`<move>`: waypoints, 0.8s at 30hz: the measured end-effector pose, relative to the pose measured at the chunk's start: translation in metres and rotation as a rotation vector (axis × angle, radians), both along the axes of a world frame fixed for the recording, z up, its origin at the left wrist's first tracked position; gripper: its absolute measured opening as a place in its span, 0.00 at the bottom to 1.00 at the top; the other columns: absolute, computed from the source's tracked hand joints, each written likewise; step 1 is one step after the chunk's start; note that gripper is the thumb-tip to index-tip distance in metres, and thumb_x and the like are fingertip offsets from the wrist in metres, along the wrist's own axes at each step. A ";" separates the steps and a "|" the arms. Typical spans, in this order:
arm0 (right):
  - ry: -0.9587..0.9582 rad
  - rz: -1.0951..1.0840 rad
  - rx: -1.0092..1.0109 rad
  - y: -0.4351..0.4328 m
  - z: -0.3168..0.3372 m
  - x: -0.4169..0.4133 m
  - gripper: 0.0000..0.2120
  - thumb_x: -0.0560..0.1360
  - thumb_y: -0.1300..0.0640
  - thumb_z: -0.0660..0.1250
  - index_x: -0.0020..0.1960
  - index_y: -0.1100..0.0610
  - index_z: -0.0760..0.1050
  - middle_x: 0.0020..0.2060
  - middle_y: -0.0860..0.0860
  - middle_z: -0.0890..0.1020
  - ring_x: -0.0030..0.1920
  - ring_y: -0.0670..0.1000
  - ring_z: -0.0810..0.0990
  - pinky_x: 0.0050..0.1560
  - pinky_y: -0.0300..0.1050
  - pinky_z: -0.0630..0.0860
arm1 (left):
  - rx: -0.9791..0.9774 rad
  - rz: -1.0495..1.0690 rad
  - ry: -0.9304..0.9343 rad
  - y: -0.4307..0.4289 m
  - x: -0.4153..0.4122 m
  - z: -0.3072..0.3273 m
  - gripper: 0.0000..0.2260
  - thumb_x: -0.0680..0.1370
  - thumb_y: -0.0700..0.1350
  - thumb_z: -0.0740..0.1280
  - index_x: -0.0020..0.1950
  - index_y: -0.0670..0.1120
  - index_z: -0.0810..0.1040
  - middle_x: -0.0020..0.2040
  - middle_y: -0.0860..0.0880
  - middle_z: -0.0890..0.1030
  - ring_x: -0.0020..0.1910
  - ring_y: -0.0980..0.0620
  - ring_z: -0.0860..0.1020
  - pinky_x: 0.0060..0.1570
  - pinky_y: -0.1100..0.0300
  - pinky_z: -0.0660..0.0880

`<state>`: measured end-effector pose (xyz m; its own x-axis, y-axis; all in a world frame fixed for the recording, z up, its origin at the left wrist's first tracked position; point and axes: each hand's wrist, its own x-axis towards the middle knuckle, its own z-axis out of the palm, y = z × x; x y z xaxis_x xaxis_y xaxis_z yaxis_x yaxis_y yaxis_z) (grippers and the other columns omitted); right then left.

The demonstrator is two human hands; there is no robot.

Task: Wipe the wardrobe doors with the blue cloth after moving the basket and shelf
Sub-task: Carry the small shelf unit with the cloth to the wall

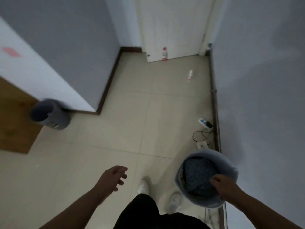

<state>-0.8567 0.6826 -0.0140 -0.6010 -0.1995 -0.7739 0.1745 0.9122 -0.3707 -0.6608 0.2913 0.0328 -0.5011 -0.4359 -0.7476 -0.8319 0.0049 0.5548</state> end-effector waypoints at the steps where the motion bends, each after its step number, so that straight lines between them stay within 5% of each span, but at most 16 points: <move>1: 0.001 0.083 0.018 -0.014 0.002 -0.001 0.11 0.82 0.54 0.62 0.43 0.50 0.78 0.40 0.47 0.80 0.41 0.45 0.78 0.41 0.39 0.72 | -0.006 0.070 0.000 -0.003 0.026 0.001 0.08 0.84 0.49 0.66 0.56 0.49 0.84 0.50 0.46 0.87 0.40 0.50 0.80 0.35 0.59 0.73; 9: 0.010 0.548 0.083 -0.143 0.018 0.035 0.13 0.83 0.54 0.59 0.59 0.59 0.79 0.54 0.54 0.82 0.53 0.52 0.80 0.54 0.44 0.74 | -0.001 0.561 -0.047 -0.005 0.223 -0.018 0.07 0.83 0.46 0.67 0.53 0.48 0.85 0.46 0.46 0.87 0.37 0.49 0.80 0.35 0.60 0.71; 11: -0.011 0.600 0.082 -0.181 0.027 0.055 0.14 0.83 0.57 0.61 0.60 0.64 0.79 0.56 0.58 0.82 0.54 0.54 0.80 0.51 0.44 0.73 | 0.019 0.644 -0.058 -0.004 0.266 -0.024 0.06 0.83 0.46 0.67 0.53 0.48 0.85 0.46 0.46 0.87 0.37 0.49 0.80 0.34 0.60 0.71; 16: -0.069 0.537 0.057 -0.258 0.040 0.109 0.09 0.81 0.62 0.63 0.49 0.65 0.80 0.39 0.59 0.85 0.33 0.55 0.80 0.31 0.40 0.71 | 0.046 0.766 -0.068 -0.001 0.349 -0.033 0.07 0.82 0.47 0.67 0.51 0.50 0.85 0.44 0.48 0.87 0.36 0.51 0.81 0.31 0.61 0.70; 24: -0.081 0.700 0.053 -0.360 0.030 0.156 0.07 0.78 0.63 0.68 0.43 0.64 0.80 0.33 0.59 0.84 0.28 0.53 0.78 0.28 0.42 0.69 | 0.060 0.934 -0.089 -0.034 0.405 -0.033 0.08 0.83 0.47 0.66 0.52 0.51 0.85 0.45 0.48 0.87 0.36 0.52 0.81 0.31 0.61 0.70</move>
<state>-0.7003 0.3229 0.0164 -0.2852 -0.4790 -0.8302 -0.4349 0.8365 -0.3333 -0.2559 0.2573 -0.0005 0.0924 -0.5919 -0.8007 -0.5238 -0.7128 0.4664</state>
